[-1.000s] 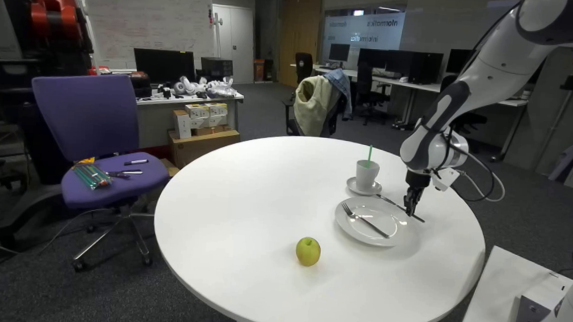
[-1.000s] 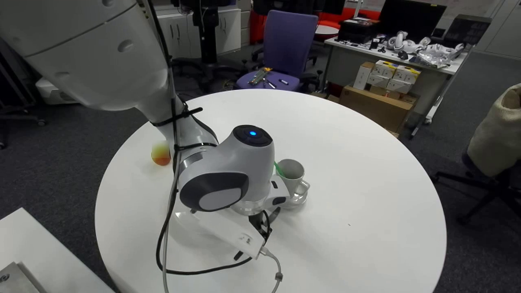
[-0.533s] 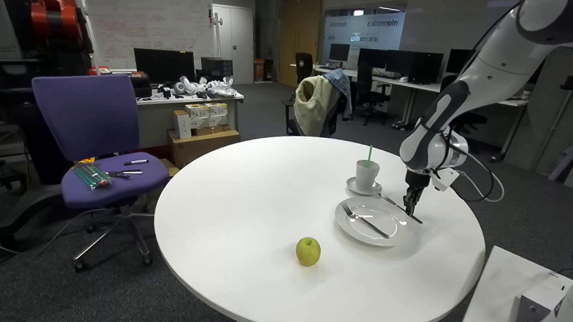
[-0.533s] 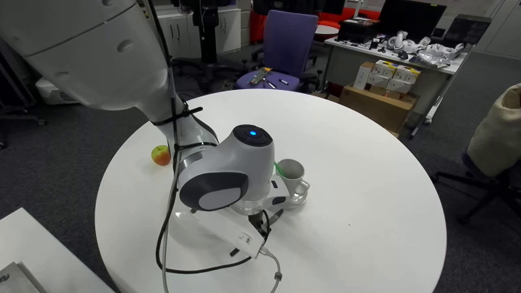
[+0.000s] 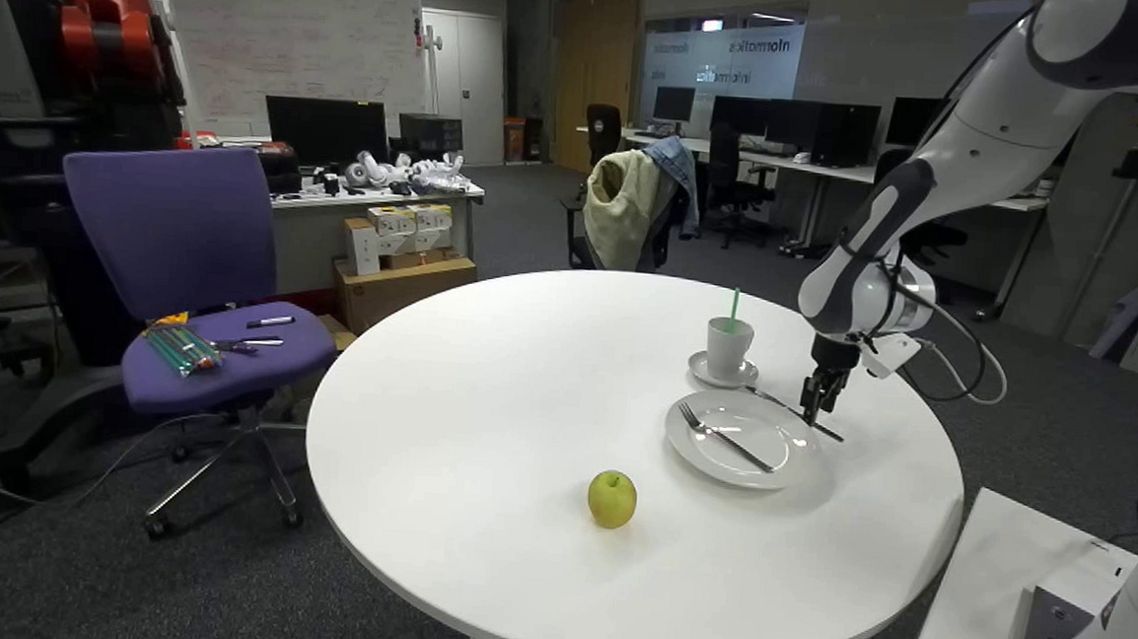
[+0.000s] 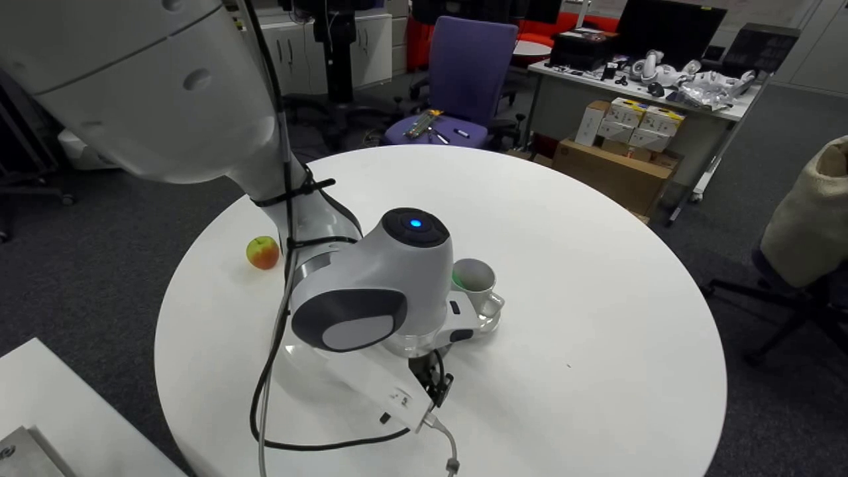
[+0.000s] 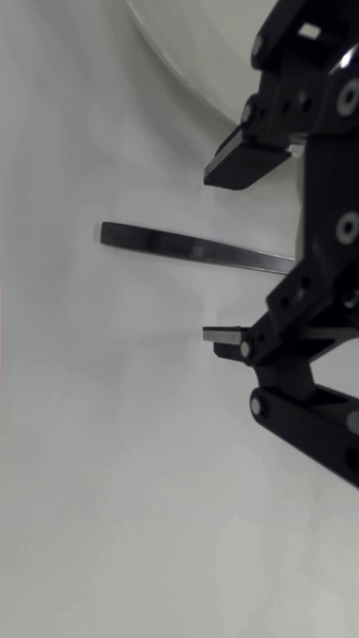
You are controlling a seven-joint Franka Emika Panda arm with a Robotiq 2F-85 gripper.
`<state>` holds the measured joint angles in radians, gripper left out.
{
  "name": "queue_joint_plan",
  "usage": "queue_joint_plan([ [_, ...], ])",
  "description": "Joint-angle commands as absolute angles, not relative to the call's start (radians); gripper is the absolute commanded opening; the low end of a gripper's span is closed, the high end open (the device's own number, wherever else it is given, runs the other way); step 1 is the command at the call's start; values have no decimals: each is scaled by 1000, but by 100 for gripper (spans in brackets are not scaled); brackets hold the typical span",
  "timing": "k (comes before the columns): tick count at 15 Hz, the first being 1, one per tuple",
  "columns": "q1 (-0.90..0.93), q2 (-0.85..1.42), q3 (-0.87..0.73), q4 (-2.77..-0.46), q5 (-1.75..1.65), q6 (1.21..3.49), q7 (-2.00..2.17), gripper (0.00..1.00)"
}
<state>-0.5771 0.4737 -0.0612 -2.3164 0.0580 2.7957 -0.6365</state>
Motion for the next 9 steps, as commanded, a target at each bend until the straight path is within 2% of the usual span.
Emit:
queue_joint_plan([
  [1,-594,447,-53,-2337,94,2829,-611,69],
  [2,-595,447,-52,-2337,99,2831,-603,63],
  [3,-596,446,-50,-2338,105,2832,-593,63],
  [7,-588,449,-55,-2337,106,2834,-556,34],
  [9,-587,451,-56,-2335,102,2833,-540,28],
])
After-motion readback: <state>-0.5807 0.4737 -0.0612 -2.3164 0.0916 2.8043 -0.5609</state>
